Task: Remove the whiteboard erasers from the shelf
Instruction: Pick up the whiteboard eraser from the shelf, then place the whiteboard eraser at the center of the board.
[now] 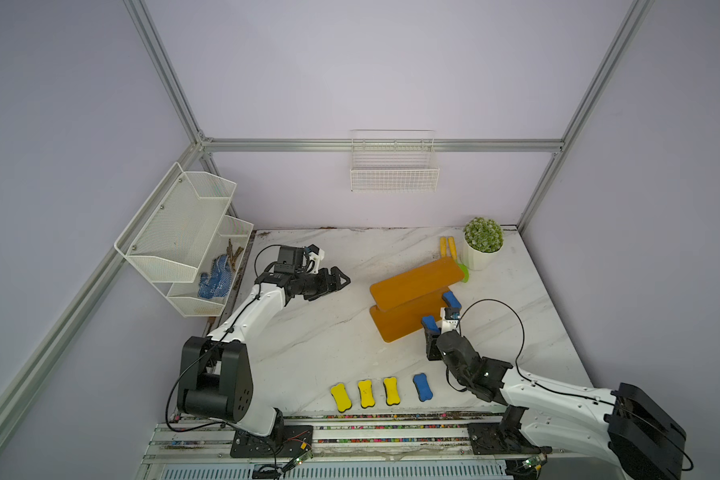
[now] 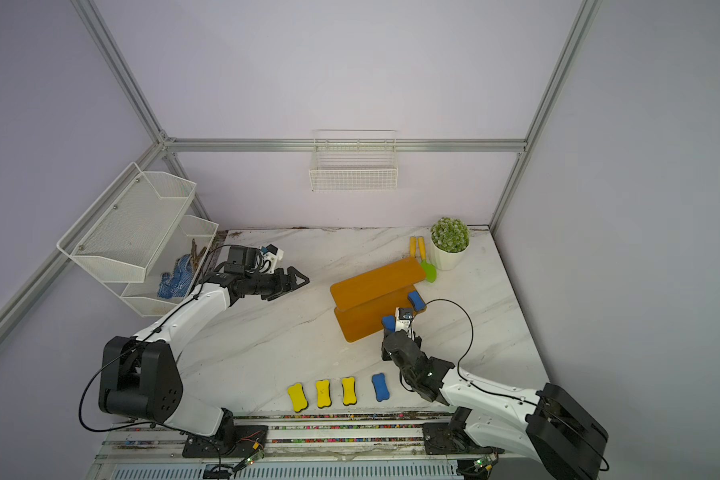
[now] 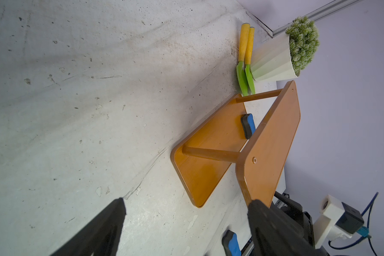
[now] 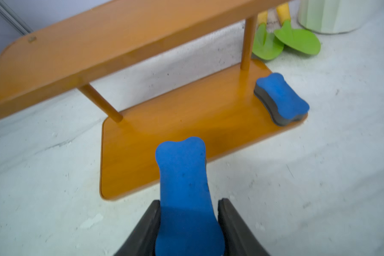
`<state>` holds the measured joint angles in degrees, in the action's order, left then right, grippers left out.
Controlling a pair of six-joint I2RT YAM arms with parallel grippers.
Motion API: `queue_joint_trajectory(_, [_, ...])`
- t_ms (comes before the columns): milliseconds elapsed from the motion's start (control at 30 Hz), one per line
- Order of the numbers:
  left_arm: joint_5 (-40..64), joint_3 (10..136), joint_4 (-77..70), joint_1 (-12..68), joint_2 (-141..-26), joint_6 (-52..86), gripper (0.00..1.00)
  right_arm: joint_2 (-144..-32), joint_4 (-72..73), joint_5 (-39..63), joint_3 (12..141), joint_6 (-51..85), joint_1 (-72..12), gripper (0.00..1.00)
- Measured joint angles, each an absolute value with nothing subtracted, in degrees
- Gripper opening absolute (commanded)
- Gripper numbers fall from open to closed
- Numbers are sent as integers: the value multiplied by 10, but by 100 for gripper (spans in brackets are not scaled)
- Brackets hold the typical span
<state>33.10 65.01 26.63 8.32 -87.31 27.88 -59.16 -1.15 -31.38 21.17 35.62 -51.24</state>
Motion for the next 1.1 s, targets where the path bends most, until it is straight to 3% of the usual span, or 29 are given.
queue_joint_trajectory(200, [334, 650, 266, 83, -873, 279, 90, -533, -228, -356, 213, 505, -616, 45])
queue_joint_trajectory(500, [341, 650, 266, 84, -873, 280, 90, -540, -437, -361, 256, 673, -729, 47])
queue_joint_trajectory(733, [343, 650, 265, 84, -871, 281, 90, -561, -490, -344, 261, 748, -785, 50])
queue_joint_trajectory(1100, [343, 650, 263, 84, -865, 281, 90, -582, -497, -341, 262, 784, -802, 53])
